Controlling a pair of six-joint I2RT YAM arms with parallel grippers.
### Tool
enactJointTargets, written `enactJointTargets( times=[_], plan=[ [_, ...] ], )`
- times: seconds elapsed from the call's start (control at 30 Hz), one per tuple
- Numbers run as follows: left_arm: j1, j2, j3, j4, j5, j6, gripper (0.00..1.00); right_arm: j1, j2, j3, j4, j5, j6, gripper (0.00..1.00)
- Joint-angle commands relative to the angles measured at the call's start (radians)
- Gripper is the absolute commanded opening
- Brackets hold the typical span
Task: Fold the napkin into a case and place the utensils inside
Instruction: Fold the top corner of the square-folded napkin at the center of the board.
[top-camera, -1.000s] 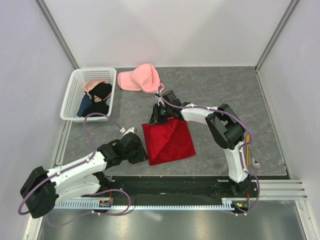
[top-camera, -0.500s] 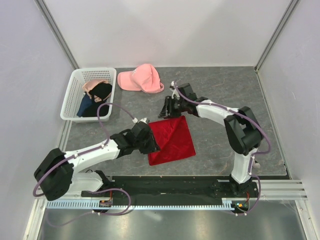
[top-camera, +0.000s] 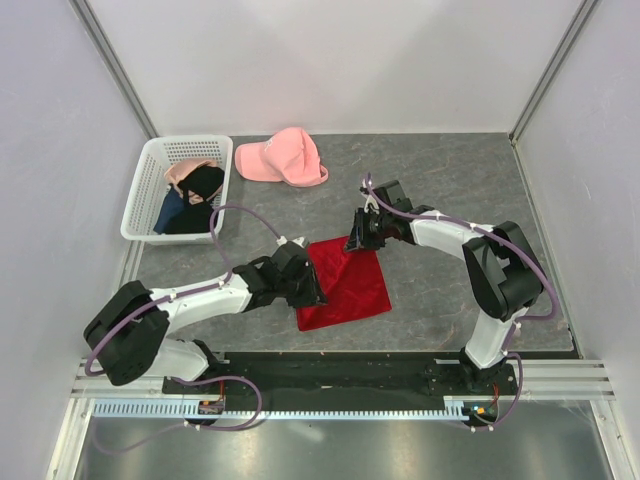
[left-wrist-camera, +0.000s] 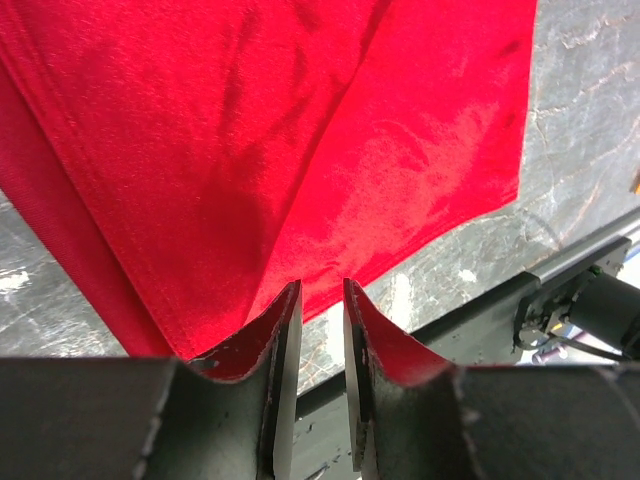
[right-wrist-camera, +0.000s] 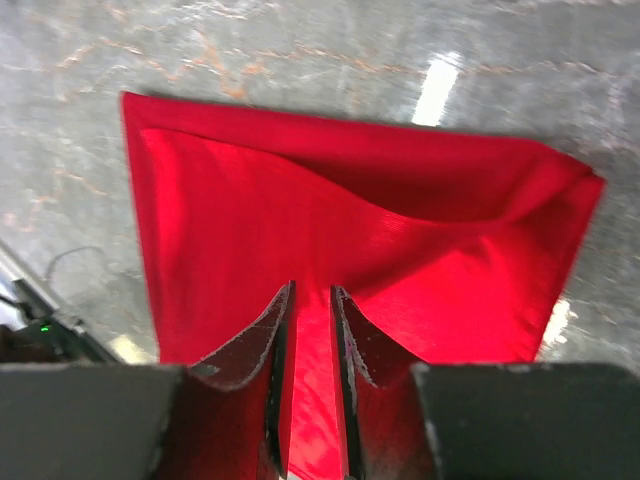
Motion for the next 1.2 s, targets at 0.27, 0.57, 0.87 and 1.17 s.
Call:
enactJointTargets(
  times=[0.27, 0.57, 0.87, 1.17],
  plan=[
    [-0.002, 0.087, 0.101, 0.076, 0.087, 0.056, 0.31, 0.000, -0.038, -0.019, -0.031, 0.105, -0.066, 0.29],
    [-0.002, 0.147, 0.150, 0.078, 0.106, 0.073, 0.33, 0.000, 0.038, 0.049, -0.011, 0.079, -0.045, 0.31],
    [0.011, 0.173, 0.141, 0.067, 0.061, 0.075, 0.32, 0.000, 0.092, 0.100, 0.000, 0.063, -0.035, 0.31],
    [0.023, 0.060, 0.085, 0.040, 0.051, 0.068, 0.32, 0.000, 0.088, 0.107, -0.017, 0.042, -0.035, 0.30]
  ],
)
